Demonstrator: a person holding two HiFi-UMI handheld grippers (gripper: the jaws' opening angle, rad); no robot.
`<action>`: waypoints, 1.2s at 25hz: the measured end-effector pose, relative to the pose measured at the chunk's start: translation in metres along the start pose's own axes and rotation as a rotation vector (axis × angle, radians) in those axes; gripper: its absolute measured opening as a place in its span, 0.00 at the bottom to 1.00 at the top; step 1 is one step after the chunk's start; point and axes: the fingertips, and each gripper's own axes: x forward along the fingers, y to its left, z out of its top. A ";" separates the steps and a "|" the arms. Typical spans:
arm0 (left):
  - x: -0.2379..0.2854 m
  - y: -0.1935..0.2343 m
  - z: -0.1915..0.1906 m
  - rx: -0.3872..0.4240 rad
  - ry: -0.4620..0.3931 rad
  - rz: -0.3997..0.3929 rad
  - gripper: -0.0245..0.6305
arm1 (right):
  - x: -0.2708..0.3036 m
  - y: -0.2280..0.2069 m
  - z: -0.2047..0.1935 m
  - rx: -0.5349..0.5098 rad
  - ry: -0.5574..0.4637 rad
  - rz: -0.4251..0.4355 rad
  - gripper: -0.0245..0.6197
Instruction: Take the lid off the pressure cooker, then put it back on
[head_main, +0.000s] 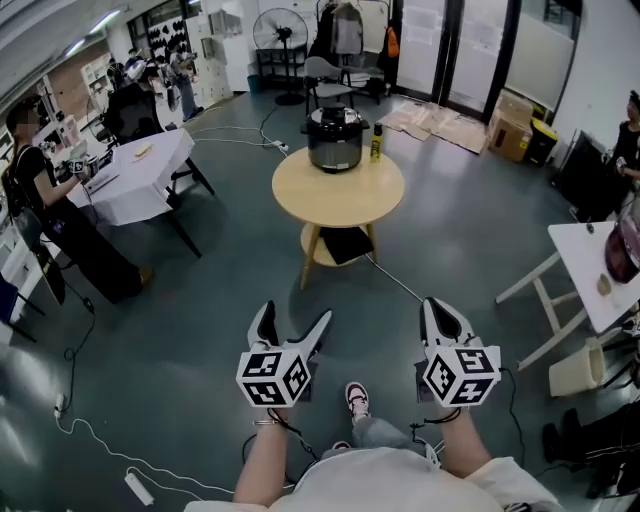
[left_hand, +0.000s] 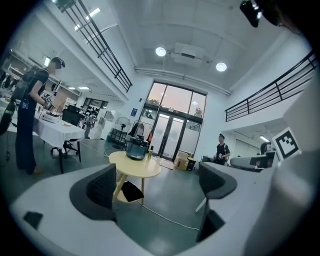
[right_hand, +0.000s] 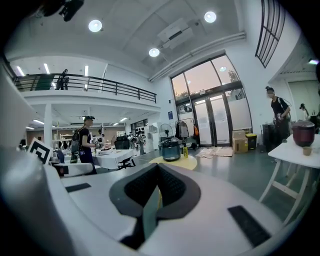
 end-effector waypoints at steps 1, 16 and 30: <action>0.006 0.003 0.001 -0.003 0.000 0.004 0.80 | 0.008 -0.002 0.000 -0.002 0.003 0.004 0.04; 0.159 0.037 0.027 0.020 0.031 0.051 0.80 | 0.160 -0.076 0.032 0.011 0.010 0.032 0.04; 0.285 0.053 0.052 0.044 0.033 0.055 0.80 | 0.270 -0.157 0.054 0.050 0.002 0.009 0.04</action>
